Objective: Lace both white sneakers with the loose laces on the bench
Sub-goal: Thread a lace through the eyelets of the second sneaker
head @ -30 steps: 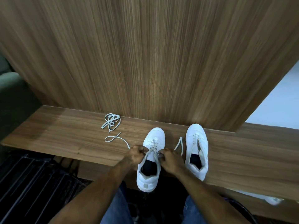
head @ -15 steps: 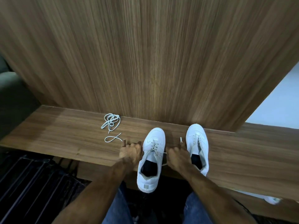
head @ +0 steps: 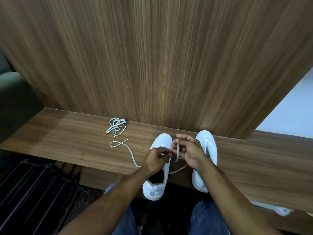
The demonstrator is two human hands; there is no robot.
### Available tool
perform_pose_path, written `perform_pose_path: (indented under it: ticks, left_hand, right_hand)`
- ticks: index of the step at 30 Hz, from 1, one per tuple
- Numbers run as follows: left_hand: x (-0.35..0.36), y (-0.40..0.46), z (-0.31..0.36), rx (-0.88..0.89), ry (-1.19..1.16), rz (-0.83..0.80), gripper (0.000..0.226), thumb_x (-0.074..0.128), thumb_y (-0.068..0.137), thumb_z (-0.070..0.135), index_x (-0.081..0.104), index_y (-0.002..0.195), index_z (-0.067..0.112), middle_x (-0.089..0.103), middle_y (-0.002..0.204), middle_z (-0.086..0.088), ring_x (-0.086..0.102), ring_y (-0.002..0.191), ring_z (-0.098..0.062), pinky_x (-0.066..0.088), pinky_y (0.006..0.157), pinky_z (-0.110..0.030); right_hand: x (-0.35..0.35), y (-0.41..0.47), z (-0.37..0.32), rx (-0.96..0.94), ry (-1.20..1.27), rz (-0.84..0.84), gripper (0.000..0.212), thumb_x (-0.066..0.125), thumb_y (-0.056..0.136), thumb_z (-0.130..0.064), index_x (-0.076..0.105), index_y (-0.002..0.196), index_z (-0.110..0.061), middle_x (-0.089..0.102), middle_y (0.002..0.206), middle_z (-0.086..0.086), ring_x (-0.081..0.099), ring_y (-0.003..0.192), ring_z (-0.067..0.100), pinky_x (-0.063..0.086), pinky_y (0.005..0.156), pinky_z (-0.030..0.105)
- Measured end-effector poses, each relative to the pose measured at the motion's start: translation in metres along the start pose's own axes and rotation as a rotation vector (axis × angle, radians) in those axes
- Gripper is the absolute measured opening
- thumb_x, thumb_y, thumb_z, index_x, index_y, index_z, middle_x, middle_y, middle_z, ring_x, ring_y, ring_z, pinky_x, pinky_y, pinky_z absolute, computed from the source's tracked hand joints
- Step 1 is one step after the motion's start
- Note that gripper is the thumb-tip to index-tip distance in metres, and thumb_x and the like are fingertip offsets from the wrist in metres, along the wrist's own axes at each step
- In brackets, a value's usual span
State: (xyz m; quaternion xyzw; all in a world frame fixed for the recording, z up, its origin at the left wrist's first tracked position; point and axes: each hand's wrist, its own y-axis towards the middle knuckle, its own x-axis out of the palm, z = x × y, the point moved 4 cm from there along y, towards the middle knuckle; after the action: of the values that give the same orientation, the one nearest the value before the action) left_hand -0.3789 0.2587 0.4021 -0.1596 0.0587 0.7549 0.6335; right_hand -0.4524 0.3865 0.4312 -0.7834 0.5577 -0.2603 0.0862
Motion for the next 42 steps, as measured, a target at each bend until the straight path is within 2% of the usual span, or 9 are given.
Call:
perform_pose_path:
  ticks: [4, 10, 16, 21, 24, 29, 35, 38, 42]
  left_hand:
    - [0.029, -0.002, 0.006, -0.155, -0.259, -0.079, 0.013, 0.057, 0.094, 0.015, 0.065, 0.091, 0.025, 0.065, 0.080, 0.014, 0.057, 0.072, 0.006, 0.043, 0.066, -0.018]
    - [0.001, 0.007, 0.001, -0.005, -0.040, -0.070, 0.019, 0.056, 0.097, 0.013, 0.064, 0.080, 0.009, 0.061, 0.063, 0.003, 0.055, 0.057, -0.001, 0.043, 0.061, -0.016]
    - [-0.070, 0.021, -0.028, -0.031, 0.283, 0.038, 0.029, 0.060, 0.094, 0.015, 0.058, 0.068, 0.027, 0.052, 0.051, 0.017, 0.044, 0.046, 0.009, 0.036, 0.054, -0.016]
    - [-0.058, 0.025, -0.026, 0.002, 0.294, -0.001, 0.022, 0.063, 0.092, 0.021, 0.066, 0.071, 0.027, 0.053, 0.054, 0.012, 0.045, 0.052, -0.004, 0.039, 0.056, -0.025]
    - [-0.033, 0.022, -0.012, 0.078, 0.303, -0.063, 0.015, 0.063, 0.092, 0.017, 0.072, 0.081, 0.012, 0.059, 0.060, 0.011, 0.052, 0.060, -0.009, 0.042, 0.062, -0.027]
    - [-0.045, 0.023, -0.039, 0.008, 0.353, 0.018, 0.027, 0.064, 0.090, 0.031, 0.064, 0.064, 0.035, 0.054, 0.052, 0.012, 0.044, 0.051, -0.003, 0.039, 0.054, -0.024]
    - [-0.072, 0.013, -0.056, -0.068, 0.372, 0.126, 0.013, 0.065, 0.090, 0.026, 0.073, 0.080, 0.022, 0.062, 0.060, 0.008, 0.047, 0.051, -0.001, 0.041, 0.054, -0.017]
    - [-0.063, 0.017, -0.052, -0.044, 0.347, 0.090, 0.013, 0.066, 0.089, 0.029, 0.074, 0.080, 0.024, 0.057, 0.052, 0.015, 0.047, 0.048, 0.000, 0.042, 0.057, -0.020]
    - [-0.038, 0.020, -0.036, 0.078, 0.369, 0.009, 0.014, 0.065, 0.087, 0.031, 0.074, 0.081, 0.023, 0.070, 0.075, 0.010, 0.064, 0.074, -0.011, 0.051, 0.071, -0.031]
  right_hand:
    - [0.016, 0.000, -0.007, 0.028, 0.095, 0.058, 0.019, 0.051, 0.091, 0.009, 0.060, 0.100, -0.005, 0.068, 0.084, 0.013, 0.067, 0.081, 0.023, 0.055, 0.081, 0.036]
    - [-0.008, 0.006, -0.014, -0.012, 0.010, 0.202, 0.019, 0.050, 0.090, 0.010, 0.058, 0.096, -0.007, 0.067, 0.082, 0.010, 0.066, 0.078, 0.020, 0.055, 0.073, 0.032]
    - [-0.056, 0.017, 0.001, -0.167, -0.574, 0.457, 0.029, 0.049, 0.081, 0.005, 0.065, 0.073, -0.018, 0.073, 0.087, 0.008, 0.067, 0.084, 0.026, 0.054, 0.081, 0.041]
    - [-0.008, 0.014, 0.027, -0.351, -1.086, 0.041, 0.033, 0.066, 0.084, -0.009, 0.065, 0.116, -0.018, 0.056, 0.119, 0.001, 0.059, 0.105, 0.018, 0.044, 0.086, 0.025]
    - [0.017, 0.012, 0.040, -0.394, -1.212, -0.141, 0.019, 0.062, 0.088, -0.018, 0.069, 0.106, -0.018, 0.061, 0.112, 0.002, 0.060, 0.102, 0.020, 0.043, 0.079, 0.029]
    - [-0.013, 0.011, 0.024, -0.416, -1.188, 0.128, 0.018, 0.060, 0.092, -0.027, 0.075, 0.096, -0.019, 0.074, 0.093, 0.003, 0.066, 0.089, 0.021, 0.042, 0.068, 0.027]
    - [-0.064, 0.014, -0.002, -0.376, -0.991, 0.486, 0.015, 0.063, 0.089, -0.021, 0.077, 0.090, -0.018, 0.074, 0.085, 0.007, 0.067, 0.087, 0.029, 0.046, 0.074, 0.030]
    - [-0.048, 0.012, 0.001, -0.454, -1.140, 0.363, 0.026, 0.062, 0.083, -0.012, 0.072, 0.108, -0.018, 0.070, 0.108, 0.007, 0.063, 0.103, 0.029, 0.049, 0.087, 0.034]
    - [0.000, 0.009, 0.028, -0.587, -1.307, -0.082, 0.045, 0.063, 0.079, -0.013, 0.063, 0.124, -0.018, 0.062, 0.124, 0.004, 0.056, 0.116, 0.024, 0.043, 0.100, 0.038]
